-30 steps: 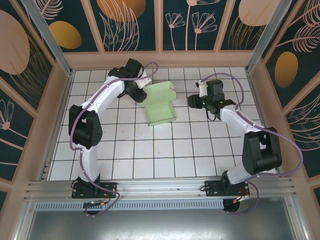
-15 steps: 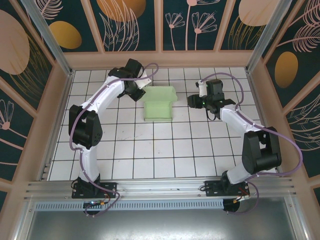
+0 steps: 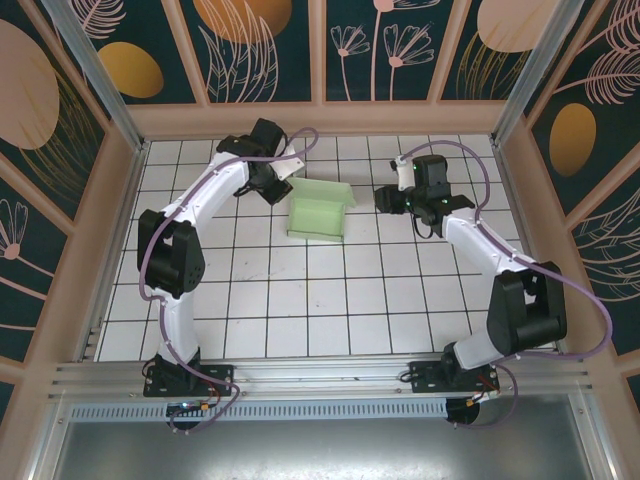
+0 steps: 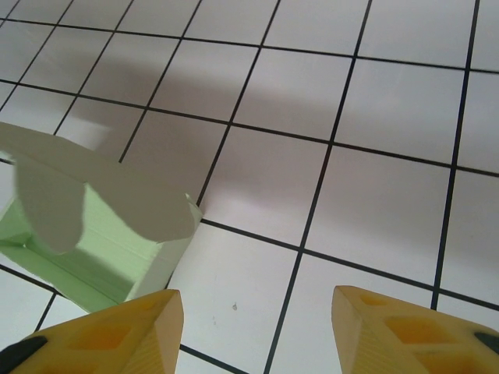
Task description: Fold the paper box
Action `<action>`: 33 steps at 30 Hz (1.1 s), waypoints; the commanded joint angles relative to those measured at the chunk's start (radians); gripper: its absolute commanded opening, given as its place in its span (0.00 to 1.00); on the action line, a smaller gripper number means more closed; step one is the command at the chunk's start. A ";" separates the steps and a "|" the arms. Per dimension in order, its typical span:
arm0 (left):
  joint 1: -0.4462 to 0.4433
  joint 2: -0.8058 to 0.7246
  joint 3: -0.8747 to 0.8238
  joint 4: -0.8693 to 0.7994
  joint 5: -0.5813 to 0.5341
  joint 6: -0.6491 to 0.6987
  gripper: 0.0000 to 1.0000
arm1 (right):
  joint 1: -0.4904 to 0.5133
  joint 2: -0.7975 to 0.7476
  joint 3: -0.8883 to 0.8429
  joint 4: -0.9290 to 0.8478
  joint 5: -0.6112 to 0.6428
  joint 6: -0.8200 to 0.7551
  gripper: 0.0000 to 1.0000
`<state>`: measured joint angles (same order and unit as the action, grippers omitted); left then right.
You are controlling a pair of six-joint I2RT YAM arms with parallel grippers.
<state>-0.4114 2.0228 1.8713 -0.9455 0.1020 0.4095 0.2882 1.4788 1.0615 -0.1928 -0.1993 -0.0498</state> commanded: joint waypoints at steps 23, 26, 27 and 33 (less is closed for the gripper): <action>0.004 0.043 0.116 -0.197 0.170 -0.143 0.00 | 0.089 0.015 0.204 -0.204 -0.091 -0.291 0.54; 0.005 0.056 0.120 -0.200 0.170 -0.146 0.00 | 0.100 0.050 0.243 -0.248 -0.102 -0.328 0.54; 0.005 0.060 0.121 -0.200 0.170 -0.145 0.00 | 0.103 0.055 0.246 -0.250 -0.111 -0.337 0.54; 0.005 0.061 0.120 -0.170 0.113 -0.151 0.11 | 0.128 0.037 0.228 -0.183 -0.048 -0.300 0.54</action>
<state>-0.4114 2.0804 1.9675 -1.1107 0.2340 0.2756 0.4122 1.5307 1.2724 -0.4034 -0.2771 -0.3573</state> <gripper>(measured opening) 0.069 0.544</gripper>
